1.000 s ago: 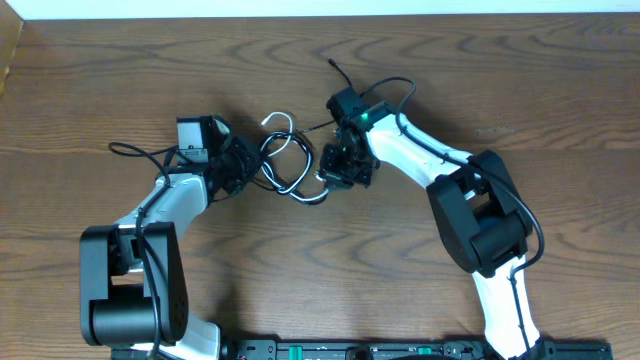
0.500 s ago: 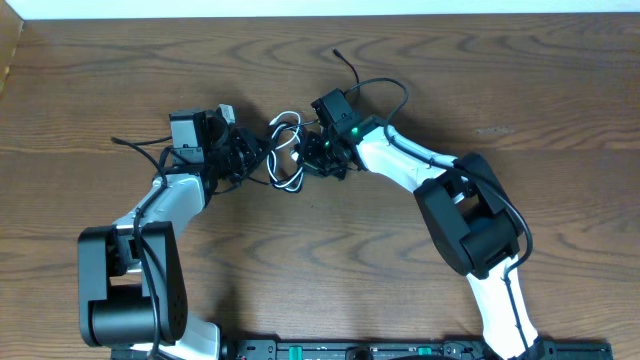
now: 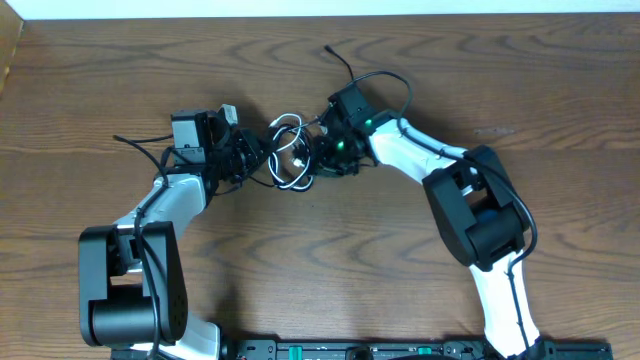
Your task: Untangle cables
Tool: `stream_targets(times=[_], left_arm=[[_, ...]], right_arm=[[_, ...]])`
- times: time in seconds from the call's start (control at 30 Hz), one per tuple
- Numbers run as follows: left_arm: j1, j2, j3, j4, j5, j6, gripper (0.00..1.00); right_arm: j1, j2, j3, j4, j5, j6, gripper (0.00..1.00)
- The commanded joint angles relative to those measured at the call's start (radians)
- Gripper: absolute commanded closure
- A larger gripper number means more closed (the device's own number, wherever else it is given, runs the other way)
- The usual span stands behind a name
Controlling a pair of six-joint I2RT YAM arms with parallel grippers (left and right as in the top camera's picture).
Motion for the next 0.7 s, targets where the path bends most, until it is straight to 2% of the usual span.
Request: stream_targets(times=[0.0, 0.13, 0.17, 0.5, 0.67], left_arm=[[-0.011, 0.008, -0.002, 0.000, 0.013, 0.024, 0.93], [-0.011, 0.008, -0.003, 0.001, 0.013, 0.024, 0.92], [-0.011, 0.008, -0.003, 0.003, 0.013, 0.024, 0.93], [-0.011, 0.008, -0.002, 0.016, 0.013, 0.024, 0.92], [-0.011, 0.008, -0.002, 0.016, 0.013, 0.024, 0.93]], right_arm=[[-0.039, -0.013, 0.000, -0.011, -0.171, -0.143, 0.79], [-0.081, -0.032, 0.000, -0.013, -0.296, -0.143, 0.63], [-0.090, -0.033, 0.000, -0.015, -0.319, -0.142, 0.62], [-0.216, -0.033, 0.000, -0.091, -0.411, -0.142, 0.61], [-0.229, -0.033, 0.000, -0.092, -0.500, -0.142, 0.61]])
